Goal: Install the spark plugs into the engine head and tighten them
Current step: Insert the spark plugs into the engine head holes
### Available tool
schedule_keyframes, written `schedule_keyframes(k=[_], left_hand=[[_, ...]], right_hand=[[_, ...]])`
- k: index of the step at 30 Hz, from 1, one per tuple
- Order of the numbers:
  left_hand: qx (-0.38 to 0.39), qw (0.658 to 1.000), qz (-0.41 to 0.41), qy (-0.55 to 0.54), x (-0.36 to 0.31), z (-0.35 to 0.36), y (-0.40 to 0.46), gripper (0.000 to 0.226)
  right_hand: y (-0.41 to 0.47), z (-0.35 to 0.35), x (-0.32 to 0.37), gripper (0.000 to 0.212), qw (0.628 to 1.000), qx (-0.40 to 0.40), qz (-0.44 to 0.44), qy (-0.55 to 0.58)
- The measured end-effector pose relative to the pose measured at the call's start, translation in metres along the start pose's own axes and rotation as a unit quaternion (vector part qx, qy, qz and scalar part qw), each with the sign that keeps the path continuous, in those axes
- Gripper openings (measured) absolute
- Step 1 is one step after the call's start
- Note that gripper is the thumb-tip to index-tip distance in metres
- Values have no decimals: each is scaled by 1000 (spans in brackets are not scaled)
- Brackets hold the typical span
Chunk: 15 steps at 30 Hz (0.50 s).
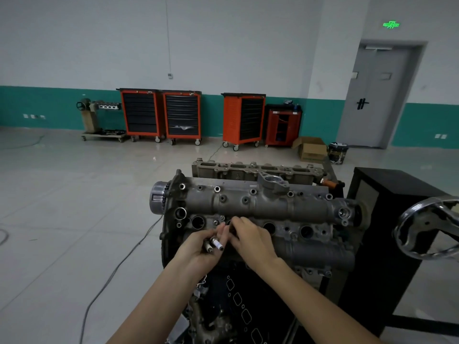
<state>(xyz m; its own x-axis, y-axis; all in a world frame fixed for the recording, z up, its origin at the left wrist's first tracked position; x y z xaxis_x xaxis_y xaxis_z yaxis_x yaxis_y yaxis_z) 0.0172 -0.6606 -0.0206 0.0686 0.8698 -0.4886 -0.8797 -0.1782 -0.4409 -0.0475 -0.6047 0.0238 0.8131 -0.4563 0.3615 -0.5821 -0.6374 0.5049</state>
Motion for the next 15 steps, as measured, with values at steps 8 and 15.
schedule_keyframes(k=[8,15], left_hand=[[-17,999,38,29,1,3,3,20],[-11,999,25,17,6,6,4,36]], right_hand=[[-3,-3,-3,20,993,2,45,105],[4,-13,-10,16,996,-21,85,7]])
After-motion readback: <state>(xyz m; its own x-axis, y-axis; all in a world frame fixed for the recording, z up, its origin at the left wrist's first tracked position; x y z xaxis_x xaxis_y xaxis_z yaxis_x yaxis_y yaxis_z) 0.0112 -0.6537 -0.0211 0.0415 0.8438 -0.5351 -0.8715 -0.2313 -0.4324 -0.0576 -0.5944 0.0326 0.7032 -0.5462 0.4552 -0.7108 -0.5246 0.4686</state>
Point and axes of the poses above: each hand's wrist, its own y-axis towards the middle knuckle, its own z-axis out of the palm, x = y × z, the point moved 9 cm from there along y, towards the middle knuckle, and after that the axes turned 14 degrees about y, right-handed, at the moved point
